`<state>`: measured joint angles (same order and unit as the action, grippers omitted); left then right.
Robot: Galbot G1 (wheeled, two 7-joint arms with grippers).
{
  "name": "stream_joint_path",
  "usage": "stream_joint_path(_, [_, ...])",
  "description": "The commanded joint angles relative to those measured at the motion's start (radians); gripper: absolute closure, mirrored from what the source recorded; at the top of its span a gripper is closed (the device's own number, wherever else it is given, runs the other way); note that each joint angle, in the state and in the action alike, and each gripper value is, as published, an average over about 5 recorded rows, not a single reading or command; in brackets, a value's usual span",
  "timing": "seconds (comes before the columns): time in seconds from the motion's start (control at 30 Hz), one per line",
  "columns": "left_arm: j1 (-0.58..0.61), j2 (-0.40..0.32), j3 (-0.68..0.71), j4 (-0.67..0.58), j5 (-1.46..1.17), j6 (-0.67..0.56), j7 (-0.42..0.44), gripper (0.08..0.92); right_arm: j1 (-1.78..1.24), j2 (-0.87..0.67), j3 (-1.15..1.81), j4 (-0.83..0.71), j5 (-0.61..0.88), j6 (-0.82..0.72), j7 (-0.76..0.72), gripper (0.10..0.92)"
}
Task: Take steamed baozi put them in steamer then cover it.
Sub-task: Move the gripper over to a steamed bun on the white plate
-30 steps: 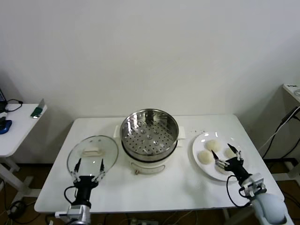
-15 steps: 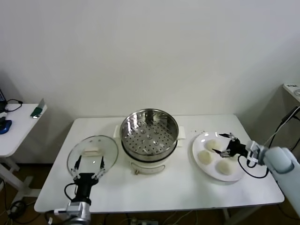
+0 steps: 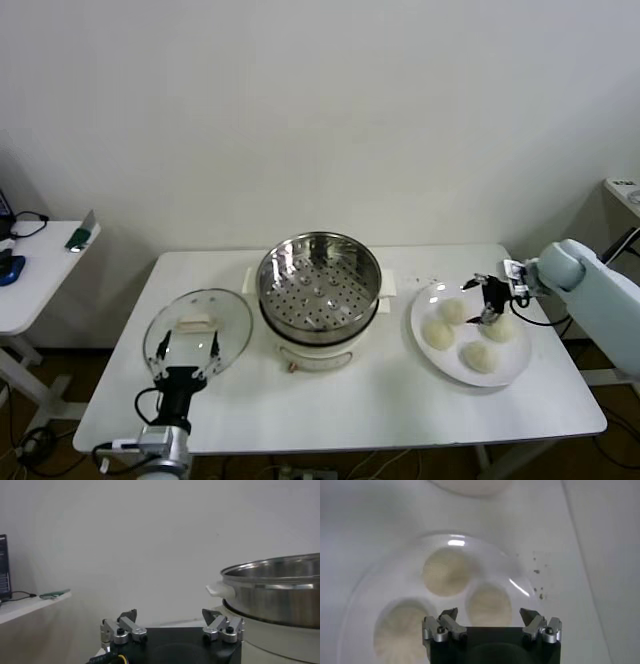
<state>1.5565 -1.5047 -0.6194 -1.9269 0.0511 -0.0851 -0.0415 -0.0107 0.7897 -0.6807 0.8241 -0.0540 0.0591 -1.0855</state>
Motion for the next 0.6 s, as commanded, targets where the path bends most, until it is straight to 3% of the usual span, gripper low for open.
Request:
stream_joint_path(0.03, [-0.003,0.002,-0.002,0.015,-0.017,0.008,0.000,0.177,0.176,0.133,-0.238,-0.239,-0.032,0.033,-0.054,0.203])
stream_joint_path(0.6, [-0.015,0.011,-0.008,0.038,-0.014,0.006,0.000,0.177,0.131,0.306,-0.180,-0.400,-0.091,0.083,-0.027,0.203])
